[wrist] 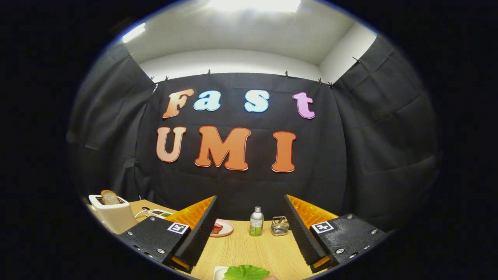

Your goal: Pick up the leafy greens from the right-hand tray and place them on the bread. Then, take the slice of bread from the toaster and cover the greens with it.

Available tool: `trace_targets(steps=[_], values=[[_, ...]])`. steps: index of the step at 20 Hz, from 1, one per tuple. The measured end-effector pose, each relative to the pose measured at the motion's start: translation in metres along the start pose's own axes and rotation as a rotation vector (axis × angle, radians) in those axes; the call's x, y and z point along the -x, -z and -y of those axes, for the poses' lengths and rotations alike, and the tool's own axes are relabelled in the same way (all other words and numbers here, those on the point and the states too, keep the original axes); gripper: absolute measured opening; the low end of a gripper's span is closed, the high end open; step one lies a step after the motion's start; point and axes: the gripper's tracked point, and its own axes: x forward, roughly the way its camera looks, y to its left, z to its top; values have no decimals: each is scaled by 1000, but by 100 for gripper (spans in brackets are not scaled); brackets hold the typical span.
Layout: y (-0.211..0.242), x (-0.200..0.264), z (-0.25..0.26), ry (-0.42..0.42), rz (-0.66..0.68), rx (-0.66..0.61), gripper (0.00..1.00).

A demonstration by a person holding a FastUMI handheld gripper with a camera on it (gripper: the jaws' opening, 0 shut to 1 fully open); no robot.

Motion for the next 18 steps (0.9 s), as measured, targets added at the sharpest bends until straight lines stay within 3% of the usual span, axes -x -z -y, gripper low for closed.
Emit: trace_targets(steps=[7, 12, 18], values=[[12, -6, -9, -62, -69, -14, 98], [42, -9, -20, -128, -214, -58, 99], [106, -12, -27, -138, -473, -84, 99]])
